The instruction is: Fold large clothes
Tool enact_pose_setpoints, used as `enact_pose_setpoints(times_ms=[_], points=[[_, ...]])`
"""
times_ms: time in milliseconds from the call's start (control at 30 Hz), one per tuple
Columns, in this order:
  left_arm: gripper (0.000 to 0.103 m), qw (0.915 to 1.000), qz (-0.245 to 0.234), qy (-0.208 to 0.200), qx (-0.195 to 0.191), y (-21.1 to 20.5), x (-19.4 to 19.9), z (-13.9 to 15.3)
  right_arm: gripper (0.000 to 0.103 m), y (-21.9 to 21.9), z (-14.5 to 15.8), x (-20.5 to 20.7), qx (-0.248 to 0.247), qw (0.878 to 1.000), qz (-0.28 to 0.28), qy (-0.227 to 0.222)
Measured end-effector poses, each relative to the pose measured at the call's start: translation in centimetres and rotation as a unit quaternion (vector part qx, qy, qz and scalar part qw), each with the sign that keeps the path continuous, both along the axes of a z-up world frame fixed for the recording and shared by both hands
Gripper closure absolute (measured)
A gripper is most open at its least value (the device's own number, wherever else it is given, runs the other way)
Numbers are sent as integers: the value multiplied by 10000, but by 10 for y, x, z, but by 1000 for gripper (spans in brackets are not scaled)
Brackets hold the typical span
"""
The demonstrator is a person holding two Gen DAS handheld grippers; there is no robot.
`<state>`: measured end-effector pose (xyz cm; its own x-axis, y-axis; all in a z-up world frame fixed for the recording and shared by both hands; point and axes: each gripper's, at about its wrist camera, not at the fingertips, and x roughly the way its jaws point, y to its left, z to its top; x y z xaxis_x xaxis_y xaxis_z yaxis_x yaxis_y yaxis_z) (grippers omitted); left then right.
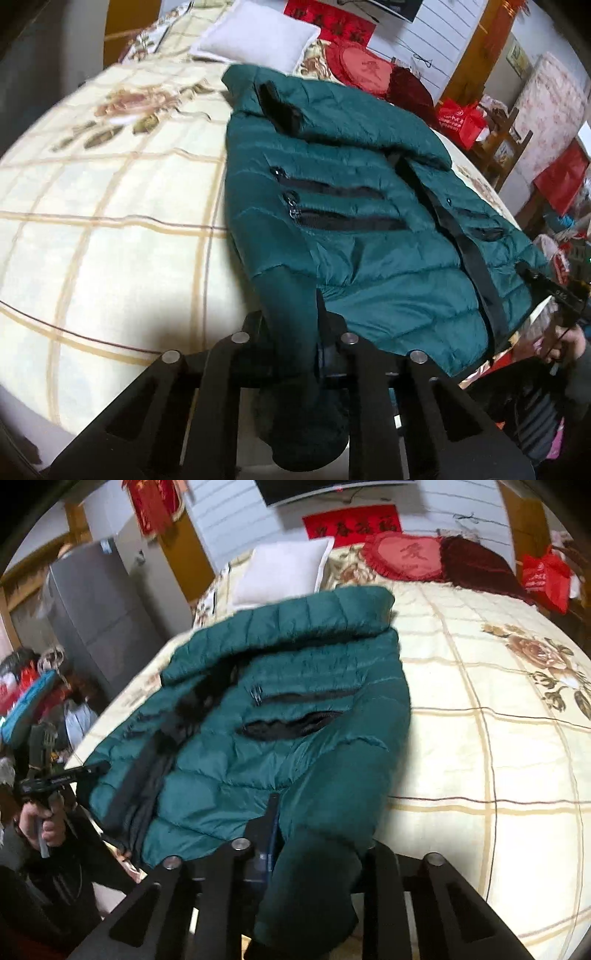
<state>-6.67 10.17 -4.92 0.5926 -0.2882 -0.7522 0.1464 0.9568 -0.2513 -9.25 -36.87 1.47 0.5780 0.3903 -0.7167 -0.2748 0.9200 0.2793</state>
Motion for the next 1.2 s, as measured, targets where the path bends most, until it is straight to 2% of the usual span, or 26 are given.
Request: enact_pose_setpoints(times_ms=[67,167,233,500,667,867,1000,1200], points=[[90,9999,40,-129,92,1,-5,7,86,5,4,-10,-160,9997,-161,-82],[90,9995,223,-208,-71,12,-11,17,86,18,12,-30,-802,9948,-493,-393],[90,9990,328,-271,-143,18,-15,24,86,25,19,-42,-991,9908,-696,-601],[90,9941,701,-691,-446,44,-46,66,87,21,52,-64,-545,9913,-813,-886],[90,9886,883,-947,-763,57,-75,91,87,10,84,-85,-511,9879,-818,-1211],[90,9838,988,-1251,-825,58,-90,112,87,5,109,-102,-468,9844,-850,-1470],[90,9808,1050,-1377,-902,59,-79,125,87,3,121,-99,-380,9809,-907,-1676],[90,9754,1122,-1548,-1095,58,-40,158,87,3,146,-58,-260,9754,-967,-1964]])
